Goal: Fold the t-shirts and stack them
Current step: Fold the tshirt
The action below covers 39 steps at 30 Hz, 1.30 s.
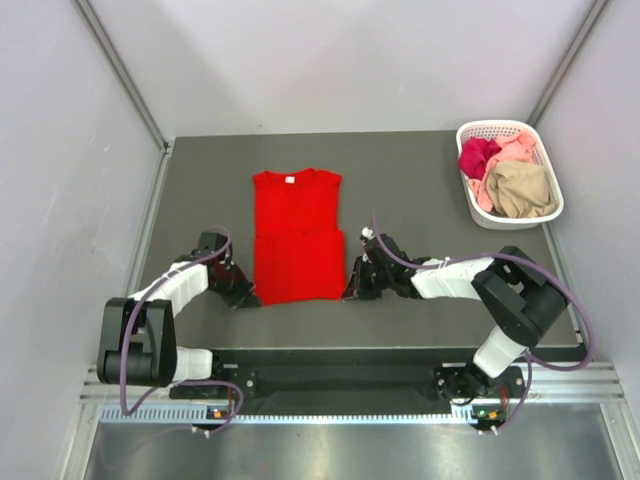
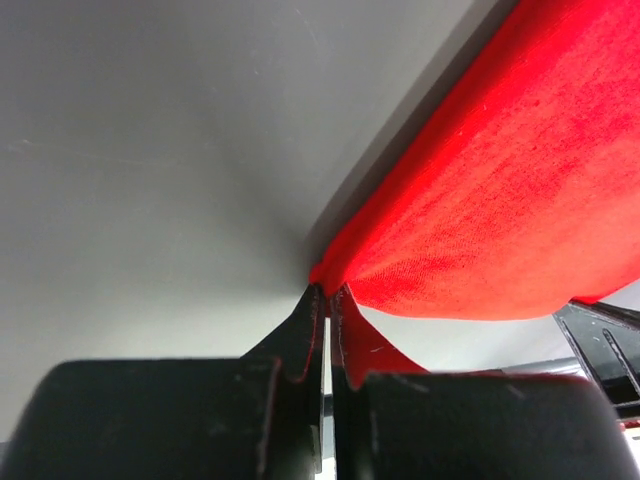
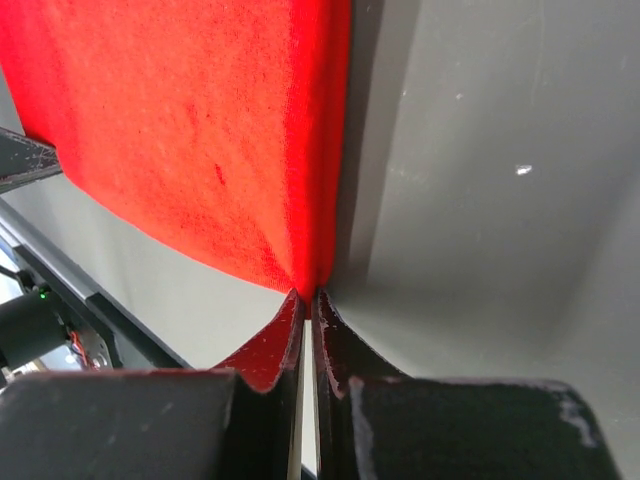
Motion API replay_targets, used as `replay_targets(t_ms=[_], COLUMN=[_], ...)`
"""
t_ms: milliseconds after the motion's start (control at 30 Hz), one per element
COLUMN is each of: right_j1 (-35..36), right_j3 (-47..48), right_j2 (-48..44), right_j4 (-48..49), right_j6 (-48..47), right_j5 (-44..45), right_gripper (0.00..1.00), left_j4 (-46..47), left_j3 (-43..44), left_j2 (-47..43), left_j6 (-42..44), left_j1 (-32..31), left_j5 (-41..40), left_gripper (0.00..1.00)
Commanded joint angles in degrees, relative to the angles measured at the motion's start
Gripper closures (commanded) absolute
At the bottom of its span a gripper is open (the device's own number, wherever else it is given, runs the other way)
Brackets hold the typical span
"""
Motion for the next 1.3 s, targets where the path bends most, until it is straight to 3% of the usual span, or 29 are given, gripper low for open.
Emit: replay_targets(t_ms=[0,200,367,500,567,667,800,900,933,967,1100,1133,1267], right_j1=[0.7,0.7,1.4,1.76,1.93,2.2,2.29,2.29,2.37,2.55,3.16,3.43,4.31], right_j3=[-1.53,-2.33,-1.98,-1.19,-0.49,0.48,3.46,6.1,6.8,7.59,10.32,10.68,15.23], right_j2=[-1.4,-4.04,-4.92,-4.57,-4.31,-5.35,-8.78,-10.98,-11.25,-11.07,-7.92,-5.91,1.04], right_j4=[-3.89,-7.04,-7.32,-6.35,-6.96,-10.55,-18.46,-19.02,-18.57,-17.96,-7.87,-2.02,4.36], right_j6=[-3.6,-5.45,-5.89,-5.8,-5.8,-5.36,-5.18,-5.97,-6.33,-6.5,-6.86,-6.6,-5.19], right_j5=[4.59,8.63,8.99,6.28,5.48,5.38,7.58,6.1,3.48,2.32,-8.13,-12.67,-19.3], right_gripper=[1.0,1.0,1.0,0.99,0.84,0.7,0.64,0.84,0.97,1.0,1.0,1.0,1.0], left_j4=[-1.07,-2.75,-3.62,-5.82,-7.14,-9.51,-10.84,-7.07,-3.84,-2.59,4.79,5.94,7.54], left_j3=[-0.01,0.96,2.36,4.29,5.7,7.89,11.94,14.31,14.49,14.49,11.78,11.07,8.61], left_j2=[-1.05,-1.5,-1.14,-1.84,-2.2,-3.51,-7.11,-8.61,-8.79,-8.88,-6.16,-5.63,-3.87], left_j6=[0.02,-1.38,-0.95,-0.86,-0.86,-0.25,1.6,1.26,0.82,0.12,-3.48,-4.1,-5.34], left_j1=[-1.08,-4.07,-4.68,-4.77,-4.77,-4.86,-7.94,-8.9,-9.6,-10.04,-10.93,-11.01,-11.01], left_j5=[-7.73,-13.27,-12.4,-11.78,-11.78,-12.83,-17.41,-9.18,-6.97,-5.38,5.85,7.1,6.42], left_gripper=[1.0,1.0,1.0,0.86,0.77,0.72,0.66,0.68,0.68,0.68,0.74,0.75,0.77])
